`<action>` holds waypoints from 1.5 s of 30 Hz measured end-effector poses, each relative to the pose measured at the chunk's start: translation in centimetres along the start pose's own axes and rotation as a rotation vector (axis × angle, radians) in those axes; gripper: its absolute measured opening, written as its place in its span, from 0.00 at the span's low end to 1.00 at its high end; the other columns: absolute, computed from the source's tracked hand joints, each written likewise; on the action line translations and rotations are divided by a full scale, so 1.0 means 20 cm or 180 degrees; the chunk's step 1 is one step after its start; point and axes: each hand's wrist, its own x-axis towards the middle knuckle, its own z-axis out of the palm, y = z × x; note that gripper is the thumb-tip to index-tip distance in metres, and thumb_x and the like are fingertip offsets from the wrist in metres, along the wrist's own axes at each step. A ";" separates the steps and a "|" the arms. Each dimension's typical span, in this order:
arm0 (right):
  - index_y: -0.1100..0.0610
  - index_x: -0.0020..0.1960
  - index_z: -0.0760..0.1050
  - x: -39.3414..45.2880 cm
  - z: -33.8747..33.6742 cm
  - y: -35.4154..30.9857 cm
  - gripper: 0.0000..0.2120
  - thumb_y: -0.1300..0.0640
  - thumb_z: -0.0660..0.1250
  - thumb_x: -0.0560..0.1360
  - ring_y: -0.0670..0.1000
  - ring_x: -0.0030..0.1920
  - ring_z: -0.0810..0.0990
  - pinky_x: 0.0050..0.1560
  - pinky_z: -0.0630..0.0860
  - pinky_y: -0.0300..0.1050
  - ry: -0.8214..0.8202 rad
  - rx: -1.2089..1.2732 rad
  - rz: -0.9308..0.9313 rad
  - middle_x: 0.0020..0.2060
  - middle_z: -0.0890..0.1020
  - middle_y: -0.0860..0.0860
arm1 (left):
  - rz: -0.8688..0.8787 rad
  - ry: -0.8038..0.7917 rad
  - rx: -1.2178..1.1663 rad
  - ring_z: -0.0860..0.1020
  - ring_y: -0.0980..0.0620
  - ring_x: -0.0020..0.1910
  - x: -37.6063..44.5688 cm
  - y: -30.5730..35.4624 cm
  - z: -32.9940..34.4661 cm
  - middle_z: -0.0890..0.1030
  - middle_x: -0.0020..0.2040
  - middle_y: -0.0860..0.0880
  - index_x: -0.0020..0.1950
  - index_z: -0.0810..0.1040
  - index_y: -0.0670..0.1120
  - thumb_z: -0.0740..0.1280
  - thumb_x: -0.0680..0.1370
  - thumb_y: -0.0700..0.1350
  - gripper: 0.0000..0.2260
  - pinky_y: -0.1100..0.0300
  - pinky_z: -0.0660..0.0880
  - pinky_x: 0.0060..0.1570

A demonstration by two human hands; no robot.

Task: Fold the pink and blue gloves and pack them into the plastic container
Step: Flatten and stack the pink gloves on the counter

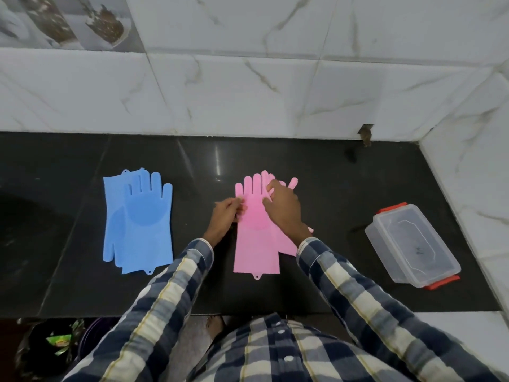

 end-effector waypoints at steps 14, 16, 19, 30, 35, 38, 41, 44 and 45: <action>0.58 0.66 0.79 -0.10 0.20 -0.12 0.16 0.56 0.72 0.80 0.56 0.62 0.82 0.67 0.80 0.54 -0.1344 0.0346 -0.0206 0.66 0.82 0.54 | -0.0245 -0.0529 0.0627 0.85 0.38 0.50 0.18 0.05 -0.11 0.86 0.51 0.37 0.58 0.83 0.31 0.70 0.82 0.38 0.10 0.39 0.84 0.62; 0.55 0.69 0.76 -0.12 0.18 -0.09 0.17 0.55 0.71 0.82 0.55 0.59 0.85 0.61 0.85 0.54 -0.1510 0.0328 -0.0006 0.66 0.81 0.54 | -0.0164 -0.0469 0.0924 0.88 0.34 0.54 0.20 0.05 -0.10 0.88 0.54 0.34 0.59 0.84 0.32 0.71 0.81 0.35 0.09 0.39 0.84 0.62; 0.50 0.68 0.72 -0.15 0.15 -0.02 0.16 0.54 0.70 0.83 0.53 0.42 0.90 0.40 0.88 0.44 -0.1938 0.0328 0.0763 0.59 0.84 0.52 | -0.0065 -0.0422 0.1098 0.86 0.34 0.58 0.22 0.03 -0.09 0.86 0.59 0.35 0.62 0.82 0.34 0.72 0.82 0.37 0.11 0.40 0.84 0.63; 0.56 0.61 0.75 -0.21 0.22 0.15 0.10 0.52 0.66 0.84 0.53 0.51 0.83 0.56 0.82 0.50 -0.0248 0.0289 0.1272 0.55 0.83 0.53 | 0.0075 -0.0495 0.1094 0.83 0.35 0.62 0.22 -0.02 -0.13 0.85 0.61 0.36 0.63 0.80 0.35 0.69 0.81 0.38 0.12 0.37 0.81 0.64; 0.60 0.67 0.73 -0.09 0.20 0.14 0.16 0.52 0.69 0.84 0.56 0.58 0.83 0.64 0.81 0.54 0.0170 0.0850 0.1538 0.58 0.82 0.55 | -0.0085 -0.0581 0.0904 0.83 0.34 0.64 0.23 -0.02 -0.12 0.83 0.62 0.35 0.63 0.79 0.34 0.68 0.82 0.39 0.12 0.36 0.81 0.64; 0.61 0.61 0.76 -0.04 0.20 0.15 0.11 0.55 0.67 0.84 0.58 0.57 0.83 0.62 0.81 0.54 0.0205 0.0903 0.1553 0.57 0.83 0.57 | -0.0129 -0.0608 0.0888 0.83 0.36 0.64 0.23 0.02 -0.12 0.82 0.64 0.36 0.66 0.76 0.36 0.68 0.84 0.41 0.14 0.37 0.83 0.62; 0.61 0.60 0.75 0.00 0.19 0.16 0.10 0.55 0.63 0.86 0.58 0.55 0.83 0.54 0.80 0.51 0.0165 0.0806 0.1451 0.55 0.83 0.58 | -0.0014 -0.0706 0.1124 0.83 0.36 0.64 0.24 0.05 -0.12 0.81 0.66 0.37 0.71 0.72 0.38 0.65 0.86 0.43 0.16 0.38 0.84 0.61; 0.58 0.61 0.70 0.02 0.17 0.16 0.09 0.53 0.58 0.87 0.58 0.51 0.84 0.53 0.80 0.55 0.0128 0.0458 0.1169 0.54 0.83 0.57 | 0.0194 -0.0866 0.1361 0.82 0.36 0.65 0.24 0.05 -0.12 0.79 0.69 0.39 0.78 0.65 0.42 0.61 0.88 0.43 0.18 0.37 0.82 0.65; 0.58 0.61 0.68 0.03 0.16 0.16 0.09 0.53 0.57 0.87 0.59 0.51 0.84 0.55 0.81 0.57 0.0114 0.0335 0.1076 0.53 0.83 0.56 | 0.0227 -0.0898 0.1336 0.82 0.36 0.65 0.24 0.05 -0.12 0.78 0.70 0.39 0.78 0.64 0.43 0.60 0.88 0.43 0.18 0.37 0.82 0.64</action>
